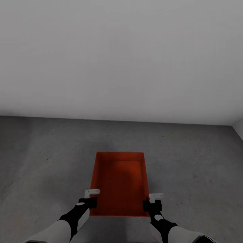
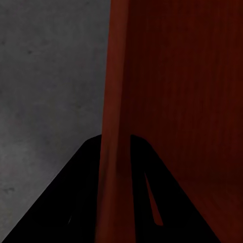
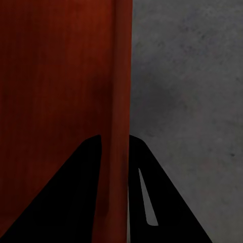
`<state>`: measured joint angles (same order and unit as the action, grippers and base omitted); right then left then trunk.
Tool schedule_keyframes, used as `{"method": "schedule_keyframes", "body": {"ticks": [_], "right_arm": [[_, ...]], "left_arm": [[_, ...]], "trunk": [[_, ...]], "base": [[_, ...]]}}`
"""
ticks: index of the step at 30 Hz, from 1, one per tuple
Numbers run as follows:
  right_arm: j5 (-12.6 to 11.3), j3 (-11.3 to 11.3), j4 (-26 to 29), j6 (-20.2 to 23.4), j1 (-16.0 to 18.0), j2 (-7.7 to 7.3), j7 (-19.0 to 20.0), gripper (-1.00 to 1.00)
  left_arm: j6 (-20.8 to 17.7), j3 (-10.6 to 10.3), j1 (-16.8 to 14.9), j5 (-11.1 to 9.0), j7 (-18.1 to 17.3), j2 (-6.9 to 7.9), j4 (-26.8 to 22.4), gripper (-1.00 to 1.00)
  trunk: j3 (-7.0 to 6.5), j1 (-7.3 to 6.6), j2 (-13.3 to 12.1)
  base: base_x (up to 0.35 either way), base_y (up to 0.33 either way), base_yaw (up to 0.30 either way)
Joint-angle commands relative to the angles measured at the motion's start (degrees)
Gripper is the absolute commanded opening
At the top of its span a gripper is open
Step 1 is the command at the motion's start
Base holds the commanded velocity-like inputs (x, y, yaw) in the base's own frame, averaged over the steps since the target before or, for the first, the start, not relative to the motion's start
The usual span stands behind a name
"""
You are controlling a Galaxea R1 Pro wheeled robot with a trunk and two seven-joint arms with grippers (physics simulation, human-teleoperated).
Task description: Move the two storage containers from the living room to the garage. In the garage, place one container on the floor and stack the other container on top of it (either order is fine).
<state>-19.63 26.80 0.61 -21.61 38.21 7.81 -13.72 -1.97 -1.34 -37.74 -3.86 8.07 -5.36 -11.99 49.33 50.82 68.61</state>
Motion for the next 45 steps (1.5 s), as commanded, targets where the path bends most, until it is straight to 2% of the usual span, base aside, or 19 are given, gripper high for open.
{"method": "schedule_keyframes", "body": {"ticks": [1,45], "right_arm": [[-0.8,-1.6,-0.1,-0.1,0.0,0.02,-0.3,-1.0],[-0.8,-1.6,-0.1,-0.2,0.0,0.06,-0.3,-1.0]], "left_arm": [[-0.2,1.1,0.0,-0.1,0.4,0.0,-0.2,-1.0],[-0.2,1.1,0.0,-0.1,0.4,0.0,-0.2,-1.0]], "trunk": [[0.22,0.23,0.4],[8.12,9.89,18.1]], "base": [[0.0,0.0,0.0],[0.0,0.0,0.0]]}}
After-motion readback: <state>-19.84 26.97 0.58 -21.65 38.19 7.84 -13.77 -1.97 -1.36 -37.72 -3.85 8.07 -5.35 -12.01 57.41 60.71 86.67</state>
